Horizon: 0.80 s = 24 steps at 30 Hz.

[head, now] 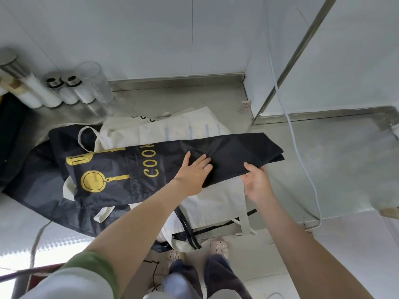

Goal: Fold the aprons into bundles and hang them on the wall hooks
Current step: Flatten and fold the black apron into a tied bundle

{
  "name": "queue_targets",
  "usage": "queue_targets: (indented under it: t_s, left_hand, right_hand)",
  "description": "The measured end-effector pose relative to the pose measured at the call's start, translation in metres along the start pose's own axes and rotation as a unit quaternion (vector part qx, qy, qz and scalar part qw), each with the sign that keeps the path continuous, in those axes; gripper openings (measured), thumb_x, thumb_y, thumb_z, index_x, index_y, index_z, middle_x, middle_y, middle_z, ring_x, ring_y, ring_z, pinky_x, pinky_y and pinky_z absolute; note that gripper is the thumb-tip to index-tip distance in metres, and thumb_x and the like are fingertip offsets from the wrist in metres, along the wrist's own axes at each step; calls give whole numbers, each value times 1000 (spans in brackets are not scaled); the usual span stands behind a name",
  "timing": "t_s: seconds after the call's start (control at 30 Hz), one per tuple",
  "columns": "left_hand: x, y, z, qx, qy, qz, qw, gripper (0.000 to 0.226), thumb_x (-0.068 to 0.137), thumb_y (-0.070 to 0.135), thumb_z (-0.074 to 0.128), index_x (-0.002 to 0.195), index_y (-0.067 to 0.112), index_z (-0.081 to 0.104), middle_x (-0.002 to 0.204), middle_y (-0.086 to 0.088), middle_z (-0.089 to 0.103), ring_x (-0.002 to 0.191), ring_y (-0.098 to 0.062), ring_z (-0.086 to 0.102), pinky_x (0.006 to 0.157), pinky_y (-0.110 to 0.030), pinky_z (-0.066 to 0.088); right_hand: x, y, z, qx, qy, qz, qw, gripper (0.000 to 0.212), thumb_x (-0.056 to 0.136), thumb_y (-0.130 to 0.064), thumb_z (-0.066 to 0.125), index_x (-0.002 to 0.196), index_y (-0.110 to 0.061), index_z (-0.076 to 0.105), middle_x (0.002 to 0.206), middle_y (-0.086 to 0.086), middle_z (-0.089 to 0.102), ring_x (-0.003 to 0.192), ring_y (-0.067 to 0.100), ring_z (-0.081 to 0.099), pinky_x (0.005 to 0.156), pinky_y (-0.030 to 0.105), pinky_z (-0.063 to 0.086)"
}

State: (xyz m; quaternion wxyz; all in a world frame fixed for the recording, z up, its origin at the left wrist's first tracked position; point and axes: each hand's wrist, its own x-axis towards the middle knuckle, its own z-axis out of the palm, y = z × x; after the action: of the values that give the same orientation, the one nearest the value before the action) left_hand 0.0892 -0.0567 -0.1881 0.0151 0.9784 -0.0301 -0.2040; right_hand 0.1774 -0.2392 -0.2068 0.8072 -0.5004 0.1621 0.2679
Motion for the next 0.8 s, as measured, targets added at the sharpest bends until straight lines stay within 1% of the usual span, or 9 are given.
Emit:
queue_targets:
  t_s: [0.13,0.23,0.3,0.4,0.53,0.6,0.67,0.73,0.8]
  left_hand:
    - [5,4,7,9,-14,-4,1000,76,92,11,42,154,30,0,162,-6,-7,148,-21,-14,114,-61,-7]
    - [4,3,10,41,-38,10,998,81,95,9,37,150,35,-16,160,-7,-18,146,-23,-21,113,-62,-10]
    - [6,2,7,43,-59,21,997,83,95,6,36,149,37,-19,159,-8,-21,146,-24,-22,113,-61,-12]
    - [8,-2,7,-3,-66,23,998,82,96,6,36,150,39,-16,160,-5,-18,146,-22,-21,112,-58,-16]
    - [8,-5,6,-169,31,-18,985,67,99,27,43,154,29,5,162,3,5,148,-13,0,115,-42,-15]
    - [9,-5,-2,-214,120,-61,968,61,100,34,43,153,23,17,160,5,16,146,-13,13,116,-35,-3]
    - [15,-9,-16,-232,181,-122,948,58,100,38,42,152,22,22,158,4,21,142,-17,21,114,-36,8]
    - [23,-17,-35,-269,186,-176,928,60,98,44,43,151,23,23,155,2,28,142,-19,24,113,-38,11]
    - [31,-29,-57,-327,131,-205,913,60,95,52,47,147,26,31,146,2,43,139,-20,30,112,-39,12]
  right_hand:
    - [2,-6,0,9,-17,24,1000,47,91,1,55,137,-5,48,132,16,58,121,30,57,103,42,45]
    - [0,-2,13,-50,-44,70,995,36,90,-2,60,126,-2,57,126,15,63,113,28,62,96,40,50]
    - [0,2,23,-92,-18,83,992,27,89,3,59,115,-1,61,124,17,63,101,25,67,84,34,55]
    - [2,2,26,-75,6,81,994,20,91,7,53,106,-3,62,119,17,64,88,20,68,72,28,55]
    - [-6,-10,28,27,-69,94,993,24,97,1,44,107,-5,65,110,12,70,98,23,68,85,35,53]
    - [-7,-16,27,52,-85,111,989,25,98,-4,44,114,-6,63,118,13,67,107,25,65,93,37,50]
    - [-7,-20,26,67,-92,121,986,32,97,-7,46,127,-5,57,129,14,61,120,29,57,104,40,43]
    - [-7,-24,26,75,-98,125,984,41,95,-6,48,136,-4,50,134,15,57,126,31,53,109,43,38]
    - [-10,-27,29,75,-105,128,983,45,93,-5,50,137,-5,48,134,15,57,126,31,53,108,45,39]
